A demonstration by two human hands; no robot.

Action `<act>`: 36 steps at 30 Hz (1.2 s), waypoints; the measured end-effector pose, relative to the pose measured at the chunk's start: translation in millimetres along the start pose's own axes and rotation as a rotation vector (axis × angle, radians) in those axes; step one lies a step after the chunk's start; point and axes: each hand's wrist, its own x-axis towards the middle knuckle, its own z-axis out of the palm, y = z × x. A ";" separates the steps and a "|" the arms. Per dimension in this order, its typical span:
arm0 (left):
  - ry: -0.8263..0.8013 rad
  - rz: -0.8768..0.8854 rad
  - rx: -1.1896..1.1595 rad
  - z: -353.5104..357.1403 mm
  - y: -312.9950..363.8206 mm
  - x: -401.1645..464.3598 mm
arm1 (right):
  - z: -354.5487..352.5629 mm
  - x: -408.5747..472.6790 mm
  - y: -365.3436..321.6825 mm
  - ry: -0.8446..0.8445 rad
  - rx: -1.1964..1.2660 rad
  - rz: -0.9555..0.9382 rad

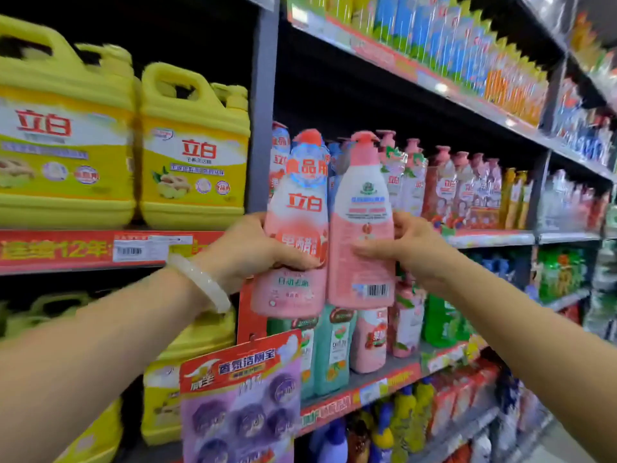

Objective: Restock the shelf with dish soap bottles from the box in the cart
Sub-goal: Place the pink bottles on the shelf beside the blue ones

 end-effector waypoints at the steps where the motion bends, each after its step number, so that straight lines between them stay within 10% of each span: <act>1: 0.028 0.022 0.005 -1.8 8.9 20.3 | -4.1 21.3 -4.1 0.006 0.009 -0.033; 16: 0.372 0.153 0.212 25.6 49.5 166.2 | -16.8 227.6 15.9 -0.013 0.143 -0.205; 36: 0.703 -0.112 0.352 42.5 17.3 197.5 | -24.4 262.9 68.1 -0.351 0.007 -0.284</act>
